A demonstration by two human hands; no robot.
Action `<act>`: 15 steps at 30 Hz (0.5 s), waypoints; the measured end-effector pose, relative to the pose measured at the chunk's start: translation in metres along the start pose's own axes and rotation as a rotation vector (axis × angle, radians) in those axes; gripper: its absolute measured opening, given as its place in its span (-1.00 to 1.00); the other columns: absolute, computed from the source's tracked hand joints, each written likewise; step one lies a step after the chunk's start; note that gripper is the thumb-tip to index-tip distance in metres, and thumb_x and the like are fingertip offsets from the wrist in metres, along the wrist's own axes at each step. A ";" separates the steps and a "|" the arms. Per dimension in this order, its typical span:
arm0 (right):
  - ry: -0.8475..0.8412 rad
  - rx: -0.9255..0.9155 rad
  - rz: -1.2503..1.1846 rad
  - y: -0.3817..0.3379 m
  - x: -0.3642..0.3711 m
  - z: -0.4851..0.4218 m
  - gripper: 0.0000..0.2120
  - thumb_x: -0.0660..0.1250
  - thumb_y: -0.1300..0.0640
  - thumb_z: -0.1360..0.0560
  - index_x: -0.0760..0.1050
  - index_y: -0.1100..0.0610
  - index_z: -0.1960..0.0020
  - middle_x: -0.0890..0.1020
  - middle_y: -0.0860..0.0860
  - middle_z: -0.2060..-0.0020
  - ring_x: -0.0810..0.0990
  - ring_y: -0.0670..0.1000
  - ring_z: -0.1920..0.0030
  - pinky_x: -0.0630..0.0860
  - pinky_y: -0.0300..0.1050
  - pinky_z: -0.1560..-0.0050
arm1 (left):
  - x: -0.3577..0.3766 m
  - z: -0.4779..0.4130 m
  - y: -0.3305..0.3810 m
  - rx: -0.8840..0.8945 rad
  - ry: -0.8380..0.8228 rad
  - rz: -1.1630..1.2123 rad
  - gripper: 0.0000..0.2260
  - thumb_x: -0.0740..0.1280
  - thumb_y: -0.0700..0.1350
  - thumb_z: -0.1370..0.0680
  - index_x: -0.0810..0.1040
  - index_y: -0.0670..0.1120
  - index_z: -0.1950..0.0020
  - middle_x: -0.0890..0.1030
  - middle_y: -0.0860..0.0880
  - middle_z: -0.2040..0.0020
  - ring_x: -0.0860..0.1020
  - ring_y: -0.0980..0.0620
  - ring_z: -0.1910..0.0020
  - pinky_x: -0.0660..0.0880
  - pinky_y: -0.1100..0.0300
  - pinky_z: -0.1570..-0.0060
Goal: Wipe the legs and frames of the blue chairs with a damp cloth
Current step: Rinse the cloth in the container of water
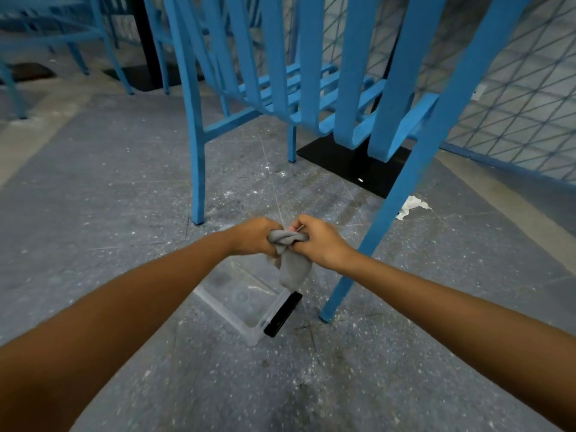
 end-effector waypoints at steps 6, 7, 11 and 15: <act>-0.074 0.093 -0.115 0.009 0.037 -0.035 -0.92 0.33 0.28 -0.43 0.44 0.18 0.13 0.51 0.12 0.19 0.48 0.04 0.13 0.44 -0.08 0.15 | -0.022 0.005 -0.052 -0.170 -0.081 -0.002 -0.73 0.47 -0.25 -0.35 0.47 -0.07 0.05 0.50 -0.05 0.11 0.48 -0.01 0.12 0.43 0.22 0.25; -0.096 0.126 -0.130 0.011 0.046 -0.042 -0.93 0.31 0.27 -0.44 0.43 0.17 0.14 0.50 0.13 0.19 0.48 0.06 0.12 0.45 -0.04 0.12 | -0.024 0.006 -0.063 -0.213 -0.082 0.027 -0.70 0.47 -0.25 -0.35 0.46 -0.06 0.02 0.51 -0.05 0.11 0.49 -0.02 0.11 0.45 0.22 0.25; -0.177 0.265 -0.134 0.023 0.077 -0.065 -0.89 0.21 0.28 -0.48 0.37 0.13 0.21 0.45 0.12 0.21 0.43 0.07 0.12 0.41 -0.03 0.13 | -0.022 0.008 -0.095 -0.345 -0.070 0.100 -0.59 0.47 -0.24 -0.37 0.39 -0.06 -0.13 0.49 -0.09 0.02 0.51 -0.06 0.06 0.53 0.14 0.22; -0.259 0.367 -0.118 0.033 0.110 -0.079 -0.87 0.12 0.30 -0.47 0.40 0.15 0.08 0.52 0.19 0.05 0.54 0.21 -0.05 0.56 0.19 -0.07 | -0.006 0.005 -0.119 -0.413 -0.085 0.146 -0.47 0.42 -0.26 -0.42 0.30 -0.14 -0.33 0.46 -0.13 -0.15 0.51 -0.14 -0.12 0.54 0.06 0.00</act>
Point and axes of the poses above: each hand's wrist, its own z-axis away from the middle knuckle, its own x-axis out of the palm, y = z × x, the point moved 3 cm from there along -z, towards the middle knuckle
